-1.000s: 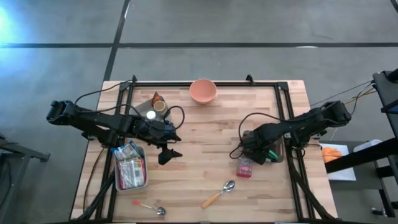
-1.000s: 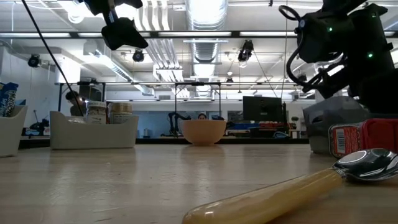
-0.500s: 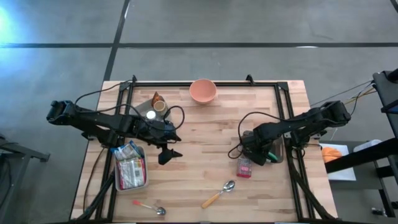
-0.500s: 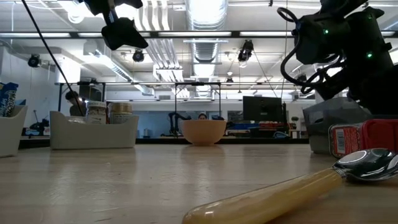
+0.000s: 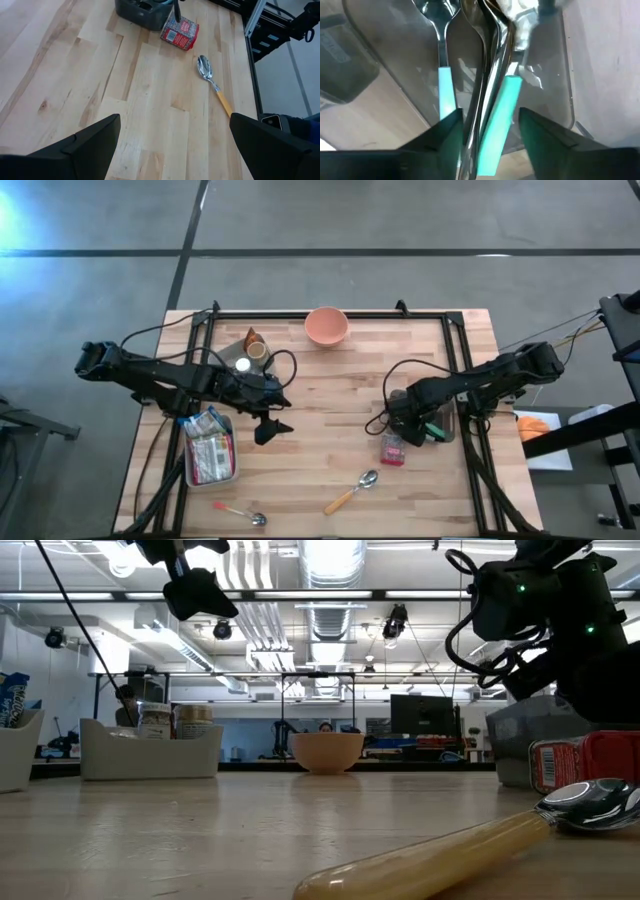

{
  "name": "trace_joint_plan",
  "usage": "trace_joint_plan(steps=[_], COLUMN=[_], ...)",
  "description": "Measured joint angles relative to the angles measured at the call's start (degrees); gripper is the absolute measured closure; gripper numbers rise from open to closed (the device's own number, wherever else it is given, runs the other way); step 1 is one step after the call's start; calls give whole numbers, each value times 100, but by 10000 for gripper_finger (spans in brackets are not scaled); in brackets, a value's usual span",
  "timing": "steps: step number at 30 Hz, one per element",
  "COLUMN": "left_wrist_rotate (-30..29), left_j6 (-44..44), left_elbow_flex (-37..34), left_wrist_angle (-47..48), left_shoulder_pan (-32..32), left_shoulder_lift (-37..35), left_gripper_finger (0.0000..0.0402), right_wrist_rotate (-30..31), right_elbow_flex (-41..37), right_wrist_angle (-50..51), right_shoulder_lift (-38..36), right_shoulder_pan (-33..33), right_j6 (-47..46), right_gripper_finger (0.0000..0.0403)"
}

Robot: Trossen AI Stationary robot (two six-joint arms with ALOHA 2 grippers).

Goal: Pick & Place Food Item
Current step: Put the light blue spoon into the black bin, then put the white orange spoon into the black bin

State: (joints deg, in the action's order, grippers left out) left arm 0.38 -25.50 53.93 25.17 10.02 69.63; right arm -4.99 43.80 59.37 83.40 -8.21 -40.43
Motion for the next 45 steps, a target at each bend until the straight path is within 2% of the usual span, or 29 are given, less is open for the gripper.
trace_joint_plan(steps=[4, 9, 16, 20, 26, 32, 36, 41, 45], left_wrist_rotate=[1, 1, 71, 706, 868, 795, 435, 366, 366], left_j6=[2, 0, -337, -143, -28, -580, -919, -948, -946], left_elbow_flex=[0, 0, 0, 0, 0, 11, 48, 336, 842], left_wrist_angle=[0, 11, 264, 386, 562, 400, 349, 453, 1253], left_shoulder_pan=[0, -2, -2, 131, 1187, 2339, 2825, 3268, 3606], left_shoulder_lift=[0, 0, 0, 0, 188, 725, 1273, 2140, 2824], left_gripper_finger=[23, 23, 23, 23, 23, 23, 23, 23, 23], right_wrist_rotate=[-11, -20, -1, 183, 626, 968, 1192, 1459, 1462], right_elbow_flex=[-1, 0, 151, 322, 652, 1011, 1210, 1320, 1315], right_wrist_angle=[13, 49, 767, 964, 944, 925, 903, 852, 754], right_shoulder_lift=[-2, -2, -84, -182, -325, -378, -378, -378, -378], right_shoulder_pan=[-1, -2, -2, -102, -366, -756, -996, -1180, -1304], right_j6=[-126, -207, -516, -612, -874, -1156, -1308, -1680, -2005], right_gripper_finger=[162, 126, 113, 113, 113, 113, 113, 113, 113])
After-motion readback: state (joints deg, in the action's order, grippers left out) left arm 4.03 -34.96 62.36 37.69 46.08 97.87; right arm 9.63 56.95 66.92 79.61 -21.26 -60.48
